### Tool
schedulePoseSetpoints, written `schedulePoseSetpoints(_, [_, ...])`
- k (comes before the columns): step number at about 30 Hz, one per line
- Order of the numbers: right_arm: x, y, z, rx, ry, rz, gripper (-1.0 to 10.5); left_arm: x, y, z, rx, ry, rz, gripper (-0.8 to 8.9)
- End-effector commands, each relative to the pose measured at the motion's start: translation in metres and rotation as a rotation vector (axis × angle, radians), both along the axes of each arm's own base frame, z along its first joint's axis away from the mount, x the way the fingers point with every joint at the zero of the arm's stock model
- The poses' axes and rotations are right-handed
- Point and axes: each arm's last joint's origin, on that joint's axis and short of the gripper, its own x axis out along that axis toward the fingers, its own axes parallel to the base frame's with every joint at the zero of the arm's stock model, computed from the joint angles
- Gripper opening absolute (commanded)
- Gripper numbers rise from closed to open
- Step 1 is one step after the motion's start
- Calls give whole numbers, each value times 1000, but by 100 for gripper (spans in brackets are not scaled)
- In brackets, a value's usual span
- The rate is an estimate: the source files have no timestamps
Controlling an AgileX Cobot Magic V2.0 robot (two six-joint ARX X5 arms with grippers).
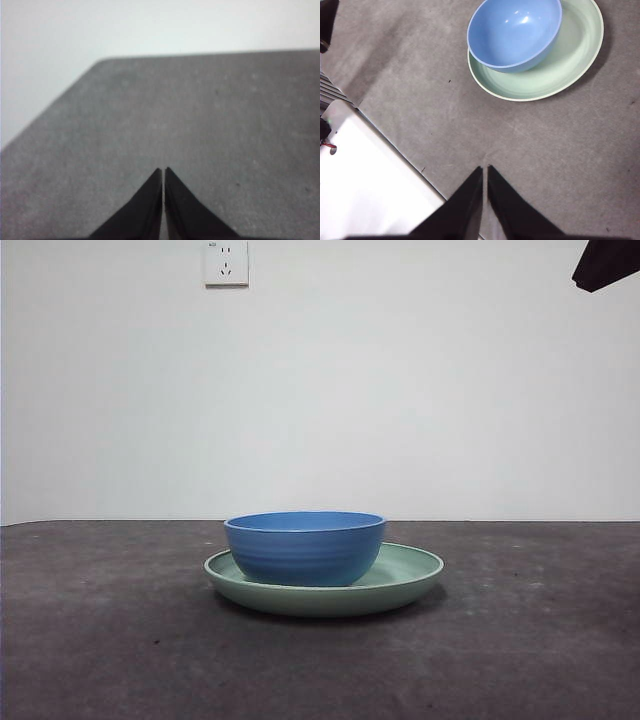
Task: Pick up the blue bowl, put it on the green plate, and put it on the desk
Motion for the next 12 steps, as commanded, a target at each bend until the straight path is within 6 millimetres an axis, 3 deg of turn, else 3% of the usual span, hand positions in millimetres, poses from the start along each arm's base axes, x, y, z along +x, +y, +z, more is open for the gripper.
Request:
schedulePoseSetpoints(1, [1,2,5,6,-26,15,8,1,0,-7,-38,20,9,10])
schedulePoseSetpoints(12, [1,2,5,6,-26,15,8,1,0,-7,-38,22,9,10])
